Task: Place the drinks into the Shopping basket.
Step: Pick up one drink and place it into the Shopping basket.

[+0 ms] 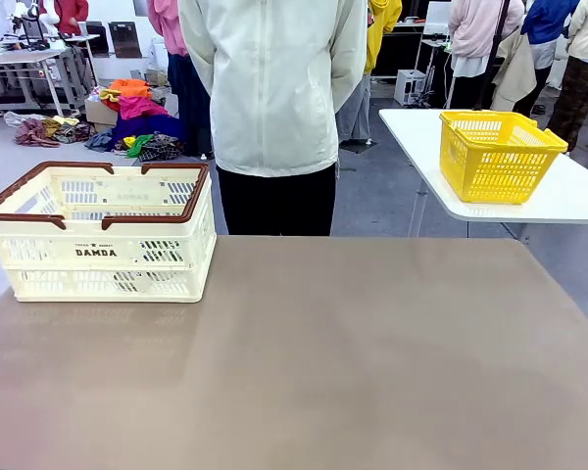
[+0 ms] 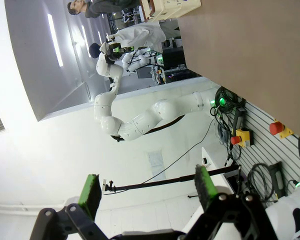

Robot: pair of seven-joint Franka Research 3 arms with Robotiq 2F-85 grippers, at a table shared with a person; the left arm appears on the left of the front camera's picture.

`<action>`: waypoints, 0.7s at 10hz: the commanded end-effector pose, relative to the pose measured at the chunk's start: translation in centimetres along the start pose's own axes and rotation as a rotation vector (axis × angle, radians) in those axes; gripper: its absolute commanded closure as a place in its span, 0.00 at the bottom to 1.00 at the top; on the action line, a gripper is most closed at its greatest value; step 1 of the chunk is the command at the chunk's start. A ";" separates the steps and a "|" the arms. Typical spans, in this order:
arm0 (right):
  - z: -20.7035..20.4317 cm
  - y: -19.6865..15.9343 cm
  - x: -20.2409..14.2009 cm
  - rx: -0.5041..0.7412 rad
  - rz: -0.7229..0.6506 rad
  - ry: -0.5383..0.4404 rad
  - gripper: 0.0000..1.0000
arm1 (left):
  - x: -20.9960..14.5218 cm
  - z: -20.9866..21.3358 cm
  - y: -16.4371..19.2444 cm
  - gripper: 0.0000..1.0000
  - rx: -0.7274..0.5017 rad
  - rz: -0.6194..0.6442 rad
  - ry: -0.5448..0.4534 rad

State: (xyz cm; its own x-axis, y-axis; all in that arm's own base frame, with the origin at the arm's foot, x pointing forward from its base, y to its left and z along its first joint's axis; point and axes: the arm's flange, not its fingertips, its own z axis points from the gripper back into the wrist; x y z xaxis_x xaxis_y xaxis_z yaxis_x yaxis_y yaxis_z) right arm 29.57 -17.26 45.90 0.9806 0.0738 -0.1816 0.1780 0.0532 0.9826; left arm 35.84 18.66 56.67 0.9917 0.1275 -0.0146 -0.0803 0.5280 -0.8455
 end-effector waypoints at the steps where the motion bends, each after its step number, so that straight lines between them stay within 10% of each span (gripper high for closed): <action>1: 0.1 0.6 -0.2 -0.015 -0.018 0.007 0.00 | -0.4 0.1 -0.1 0.00 0.015 0.003 0.007; 7: 0.1 0.6 -0.2 -0.015 -0.018 0.007 0.00 | -0.4 0.1 -0.1 0.00 0.015 0.003 0.007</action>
State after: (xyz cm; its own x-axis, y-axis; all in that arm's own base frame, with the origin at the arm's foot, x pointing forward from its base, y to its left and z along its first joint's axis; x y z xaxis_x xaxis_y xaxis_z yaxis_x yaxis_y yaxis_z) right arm 29.57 -17.26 45.90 0.9806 0.0738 -0.1816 0.1780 0.0532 0.9826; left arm 35.76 18.74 56.82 0.9913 0.1307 -0.0120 -0.0802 0.5313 -0.8434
